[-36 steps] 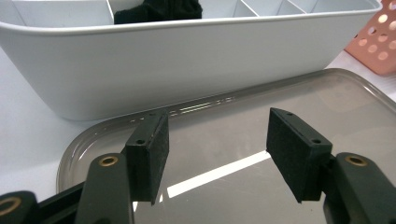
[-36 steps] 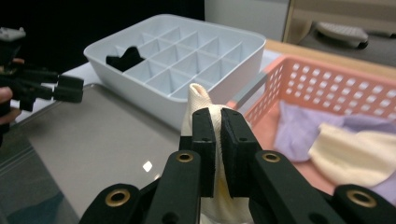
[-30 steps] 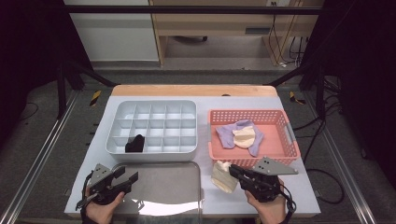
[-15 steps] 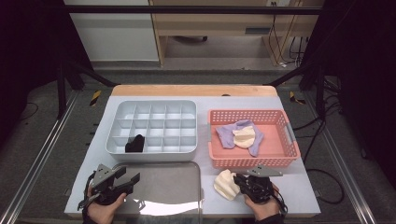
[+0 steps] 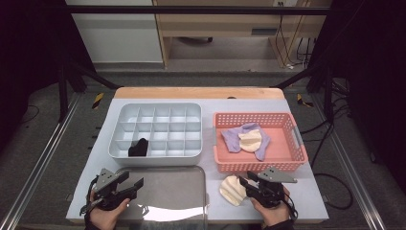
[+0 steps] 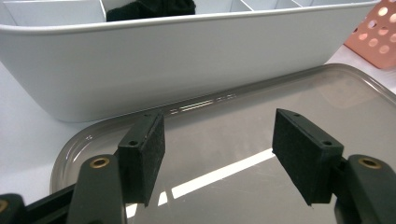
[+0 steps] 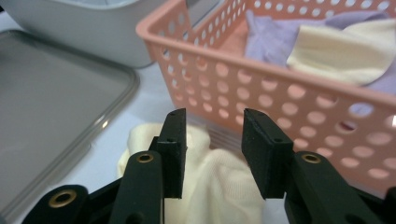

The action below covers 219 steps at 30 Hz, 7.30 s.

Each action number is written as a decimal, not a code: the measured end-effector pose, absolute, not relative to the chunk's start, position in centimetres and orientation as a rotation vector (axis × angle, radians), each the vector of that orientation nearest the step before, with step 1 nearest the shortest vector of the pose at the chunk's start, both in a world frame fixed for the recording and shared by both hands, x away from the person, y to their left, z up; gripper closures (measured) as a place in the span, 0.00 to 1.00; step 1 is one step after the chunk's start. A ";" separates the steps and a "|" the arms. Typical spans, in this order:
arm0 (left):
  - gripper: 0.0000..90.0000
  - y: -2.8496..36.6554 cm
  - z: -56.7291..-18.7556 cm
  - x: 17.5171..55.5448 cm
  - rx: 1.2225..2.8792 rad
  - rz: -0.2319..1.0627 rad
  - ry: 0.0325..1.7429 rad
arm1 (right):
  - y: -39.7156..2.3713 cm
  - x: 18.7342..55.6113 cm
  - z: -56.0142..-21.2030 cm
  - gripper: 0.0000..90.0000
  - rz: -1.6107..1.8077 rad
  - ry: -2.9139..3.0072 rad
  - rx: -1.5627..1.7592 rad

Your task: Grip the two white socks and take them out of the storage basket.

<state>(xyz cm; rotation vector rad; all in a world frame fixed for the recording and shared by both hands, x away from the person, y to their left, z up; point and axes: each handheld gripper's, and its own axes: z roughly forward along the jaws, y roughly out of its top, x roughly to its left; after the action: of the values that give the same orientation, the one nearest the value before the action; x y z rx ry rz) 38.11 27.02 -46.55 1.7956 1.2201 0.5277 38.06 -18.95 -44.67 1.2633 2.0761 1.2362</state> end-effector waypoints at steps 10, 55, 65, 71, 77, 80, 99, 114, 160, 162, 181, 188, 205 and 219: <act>0.38 27.0 -46.5 38.3 1.797 0.516 1.219 | -19.6 38.8 -41.9 0.61 1.266 1.985 1.241; 0.38 26.8 -46.8 38.7 1.822 0.486 1.216 | -18.9 50.1 -36.2 0.27 1.168 1.855 1.274; 0.38 26.7 -46.9 38.7 1.825 0.486 1.214 | -19.0 52.3 -37.3 0.31 1.135 1.851 1.304; 0.38 26.7 -46.9 38.8 1.828 0.485 1.214 | -19.1 53.7 -38.2 0.31 1.118 1.844 1.342; 0.38 26.7 -47.0 38.9 1.833 0.479 1.215 | -19.8 54.7 -38.9 0.32 1.111 1.820 1.382; 0.38 26.8 -46.9 38.8 1.826 0.483 1.214 | -20.2 55.4 -39.5 0.32 1.074 1.827 1.407; 0.38 26.7 -47.0 38.8 1.837 0.482 1.213 | -21.1 57.1 -42.9 0.48 0.943 1.931 1.501; 0.38 26.6 -47.0 38.8 1.840 0.477 1.209 | -21.7 57.5 -44.5 0.46 0.880 1.989 1.611; 0.38 26.5 -47.0 38.8 1.839 0.471 1.210 | -20.6 51.6 -36.3 0.98 1.187 1.938 1.297; 0.38 26.5 -47.0 38.8 1.841 0.472 1.210 | -20.3 51.0 -35.6 0.98 1.204 1.934 1.266; 0.38 26.5 -47.0 38.8 1.840 0.471 1.205 | -18.4 45.3 -31.9 0.98 1.349 1.923 1.093; 0.38 26.5 -46.9 38.7 1.837 0.474 1.202 | -18.3 43.0 -31.4 0.98 1.382 1.928 1.053; 0.38 26.4 -46.7 38.6 1.826 0.470 1.196 | -20.6 37.5 -34.3 0.98 1.410 1.948 1.094; 0.38 26.4 -46.7 38.5 1.821 0.476 1.192 | -24.6 35.2 -39.8 0.97 1.266 1.948 1.307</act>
<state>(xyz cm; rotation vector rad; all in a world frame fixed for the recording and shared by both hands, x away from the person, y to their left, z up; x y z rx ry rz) 38.50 26.40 -46.65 1.8213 1.1923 0.4765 35.17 -24.60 -39.84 1.3072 1.9484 1.2662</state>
